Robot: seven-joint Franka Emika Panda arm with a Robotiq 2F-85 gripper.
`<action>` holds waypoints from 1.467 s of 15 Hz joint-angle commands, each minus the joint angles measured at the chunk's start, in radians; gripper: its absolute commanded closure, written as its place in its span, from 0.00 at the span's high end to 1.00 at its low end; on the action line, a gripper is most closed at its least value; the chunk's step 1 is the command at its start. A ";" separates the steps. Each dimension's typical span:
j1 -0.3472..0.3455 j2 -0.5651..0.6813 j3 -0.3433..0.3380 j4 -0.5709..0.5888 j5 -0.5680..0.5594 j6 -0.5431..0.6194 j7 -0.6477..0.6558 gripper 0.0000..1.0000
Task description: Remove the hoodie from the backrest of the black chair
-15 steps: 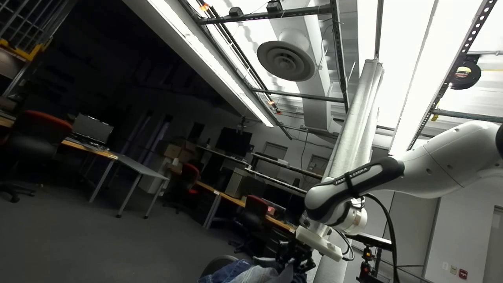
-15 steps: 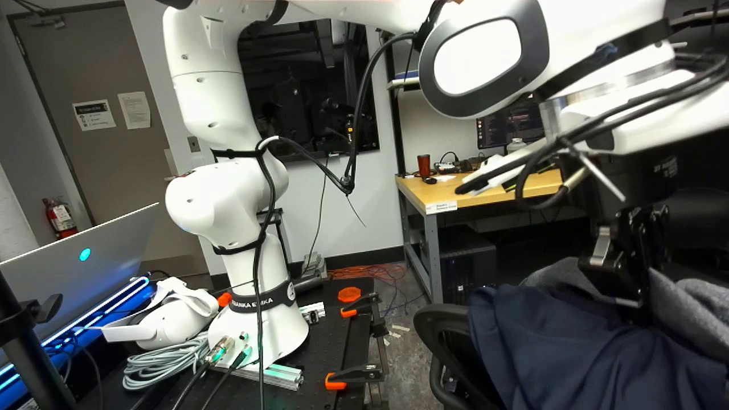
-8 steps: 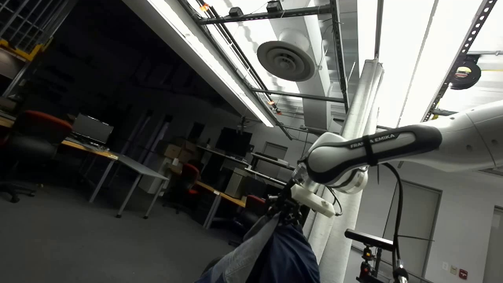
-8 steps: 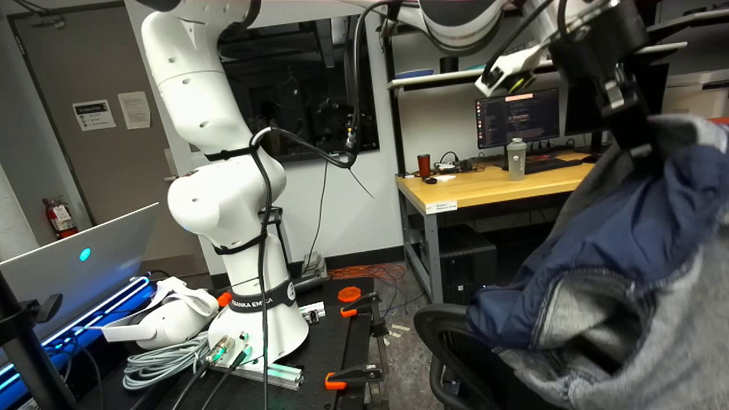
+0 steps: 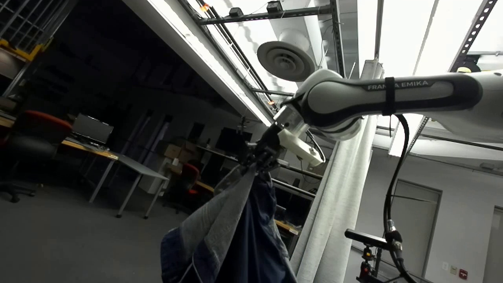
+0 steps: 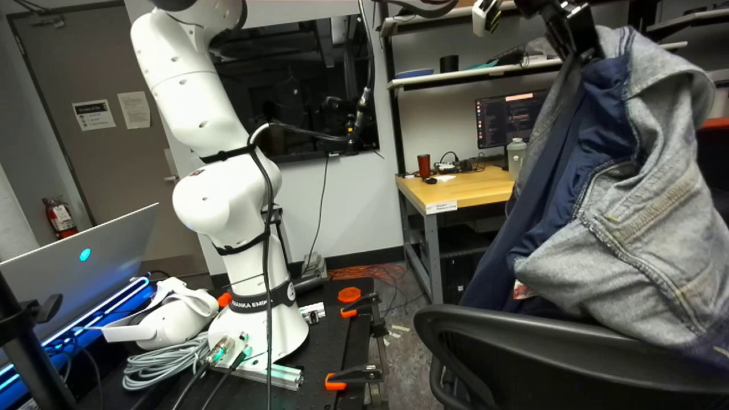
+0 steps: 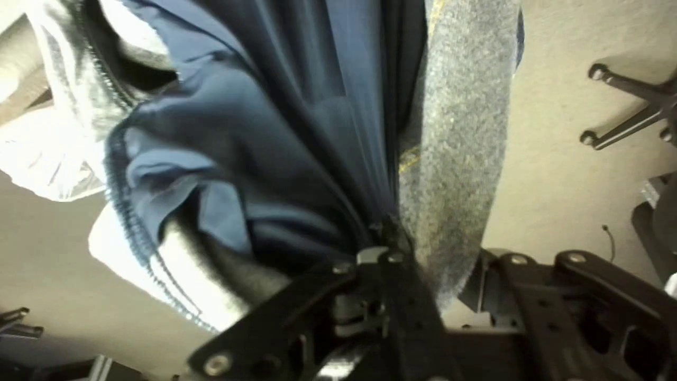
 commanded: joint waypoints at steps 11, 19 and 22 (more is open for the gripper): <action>0.083 0.110 0.015 0.237 0.031 -0.163 -0.212 0.56; 0.072 0.019 -0.048 0.188 0.053 -0.211 -0.451 1.00; 0.070 -0.024 -0.076 0.145 0.056 -0.224 -0.538 1.00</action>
